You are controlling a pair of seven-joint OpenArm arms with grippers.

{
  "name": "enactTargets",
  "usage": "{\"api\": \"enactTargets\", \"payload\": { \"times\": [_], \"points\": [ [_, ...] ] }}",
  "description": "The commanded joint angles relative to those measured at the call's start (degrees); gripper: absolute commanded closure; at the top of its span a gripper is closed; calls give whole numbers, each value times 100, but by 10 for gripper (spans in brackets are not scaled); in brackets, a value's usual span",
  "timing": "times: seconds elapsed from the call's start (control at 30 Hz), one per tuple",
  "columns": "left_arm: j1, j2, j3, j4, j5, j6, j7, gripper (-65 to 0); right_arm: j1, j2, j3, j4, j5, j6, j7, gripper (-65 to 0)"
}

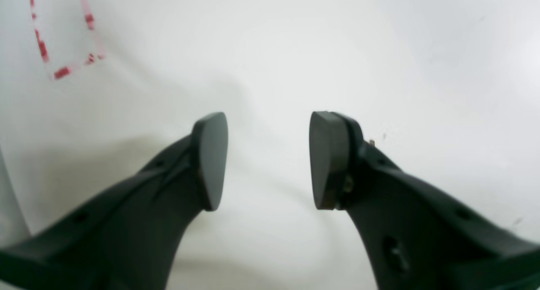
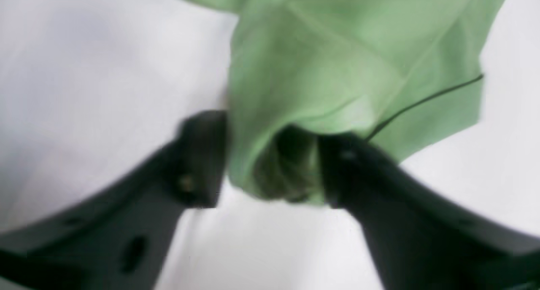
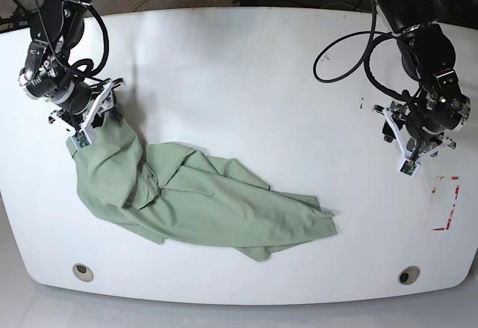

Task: Fold the T-shirt properly
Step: 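Lay the shirt down, open the left gripper, and drag it with the right gripper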

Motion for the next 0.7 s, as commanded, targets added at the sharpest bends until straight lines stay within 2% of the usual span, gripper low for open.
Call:
{"api": "enactTargets", "payload": {
  "times": [0.0, 0.03, 0.1, 0.37, 0.5, 0.67],
  "points": [
    [-85, -61, -13, 92, -33, 10, -73, -308, 59, 104, 39, 105, 67, -10, 123, -444],
    [-85, -70, -13, 92, -24, 10, -73, -315, 50, 104, 39, 114, 67, -10, 123, -495],
    [-50, -87, -13, 92, -24, 10, -73, -317, 50, 104, 39, 141, 67, -10, 123, -534],
    [-6, -87, -22, 101, -16, 10, -73, -314, 472, 113, 4, 589, 67, -10, 123, -539],
    [-6, -87, -22, 101, -16, 10, -73, -312, 1114, 122, -576, 273, 67, -10, 123, -539],
    [-6, -79, -22, 119, -24, 10, -73, -312, 1967, 113, -1464, -651, 67, -10, 132, -539]
  ]
}}
